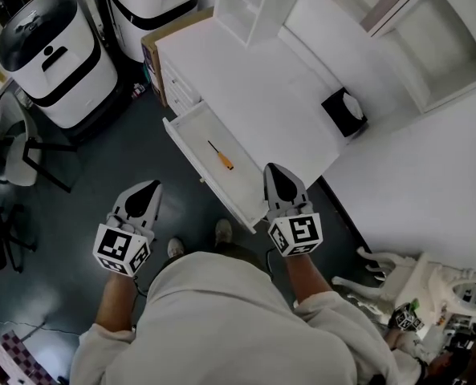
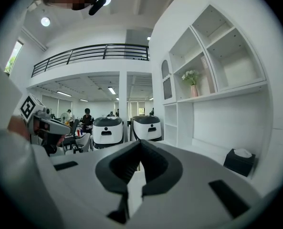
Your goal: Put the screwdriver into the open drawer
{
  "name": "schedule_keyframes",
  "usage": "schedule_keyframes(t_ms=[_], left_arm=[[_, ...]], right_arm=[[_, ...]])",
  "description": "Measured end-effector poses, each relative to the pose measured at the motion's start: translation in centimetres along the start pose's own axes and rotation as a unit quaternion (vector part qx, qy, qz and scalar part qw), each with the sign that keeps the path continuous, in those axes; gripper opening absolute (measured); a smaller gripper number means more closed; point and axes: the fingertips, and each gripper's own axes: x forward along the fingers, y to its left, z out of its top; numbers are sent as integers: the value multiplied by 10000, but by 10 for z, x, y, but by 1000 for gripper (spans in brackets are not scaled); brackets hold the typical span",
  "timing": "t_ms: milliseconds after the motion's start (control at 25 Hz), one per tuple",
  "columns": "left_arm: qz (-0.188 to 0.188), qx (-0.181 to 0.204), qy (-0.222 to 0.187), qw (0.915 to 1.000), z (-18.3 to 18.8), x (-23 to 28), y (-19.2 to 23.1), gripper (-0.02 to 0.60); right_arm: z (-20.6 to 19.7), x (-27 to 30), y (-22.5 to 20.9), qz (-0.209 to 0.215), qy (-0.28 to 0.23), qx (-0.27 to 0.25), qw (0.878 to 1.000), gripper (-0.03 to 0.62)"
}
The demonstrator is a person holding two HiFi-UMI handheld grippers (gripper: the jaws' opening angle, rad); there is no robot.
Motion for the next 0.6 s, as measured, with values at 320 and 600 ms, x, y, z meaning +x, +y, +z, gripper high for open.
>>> schedule_keyframes(t_ms=[320, 600], left_arm=[[-164, 55, -28, 9998, 2, -3, -1, 5], [-245, 104, -21, 9996, 3, -8, -2, 5]], right_arm=[[22, -25, 11, -126, -231, -18, 9997, 3], [29, -38, 20, -181, -319, -25, 9993, 3]])
